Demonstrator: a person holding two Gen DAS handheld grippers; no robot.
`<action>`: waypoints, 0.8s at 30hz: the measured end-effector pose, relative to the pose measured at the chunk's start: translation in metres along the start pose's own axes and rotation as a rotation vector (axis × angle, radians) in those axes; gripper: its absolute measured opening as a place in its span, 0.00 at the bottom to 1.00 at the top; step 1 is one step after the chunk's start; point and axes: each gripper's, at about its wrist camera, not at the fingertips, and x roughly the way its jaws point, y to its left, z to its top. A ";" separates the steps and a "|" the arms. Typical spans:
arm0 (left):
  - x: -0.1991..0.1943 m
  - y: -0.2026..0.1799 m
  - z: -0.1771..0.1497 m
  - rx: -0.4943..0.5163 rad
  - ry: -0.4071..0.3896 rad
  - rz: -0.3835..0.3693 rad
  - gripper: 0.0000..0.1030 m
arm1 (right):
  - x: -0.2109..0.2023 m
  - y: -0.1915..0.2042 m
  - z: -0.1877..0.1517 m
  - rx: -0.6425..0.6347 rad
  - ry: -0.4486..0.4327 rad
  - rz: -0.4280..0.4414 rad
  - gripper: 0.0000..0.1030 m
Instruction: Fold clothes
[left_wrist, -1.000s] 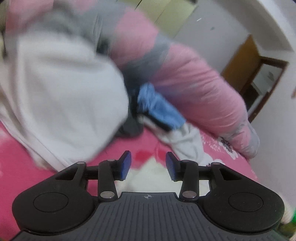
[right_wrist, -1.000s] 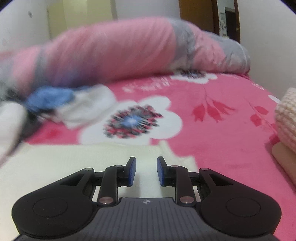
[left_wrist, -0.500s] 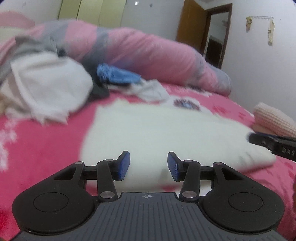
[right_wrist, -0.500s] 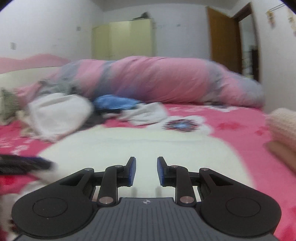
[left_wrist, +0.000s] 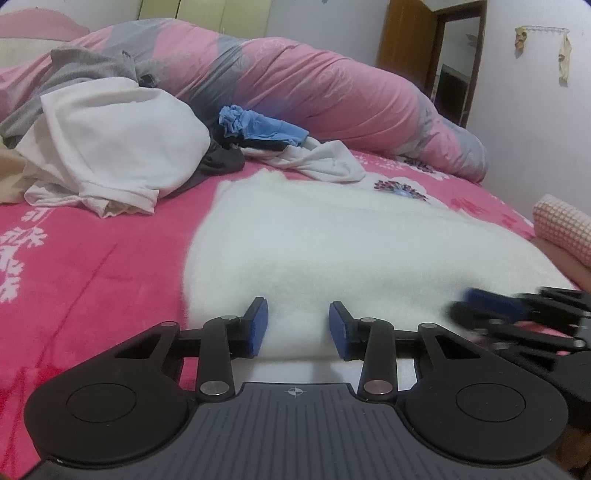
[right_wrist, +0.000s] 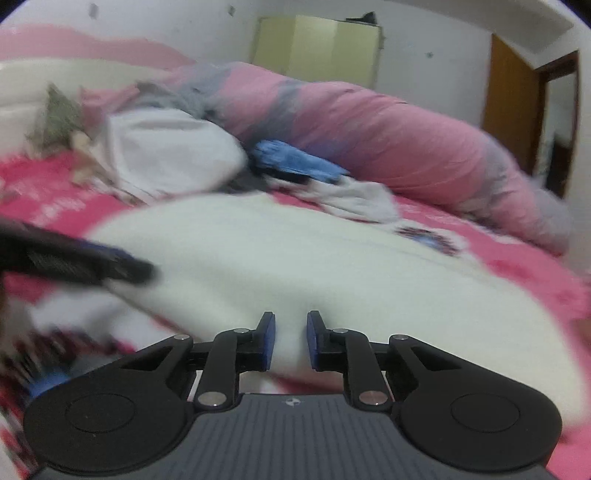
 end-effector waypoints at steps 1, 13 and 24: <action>0.000 0.001 0.000 -0.005 0.001 -0.004 0.37 | -0.005 -0.013 -0.004 0.020 0.010 -0.028 0.16; 0.000 0.005 0.000 -0.011 0.008 -0.028 0.37 | -0.065 -0.170 -0.050 0.428 0.147 -0.482 0.00; 0.001 0.000 0.004 -0.007 0.028 -0.005 0.37 | -0.038 -0.069 0.017 0.114 -0.026 -0.256 0.00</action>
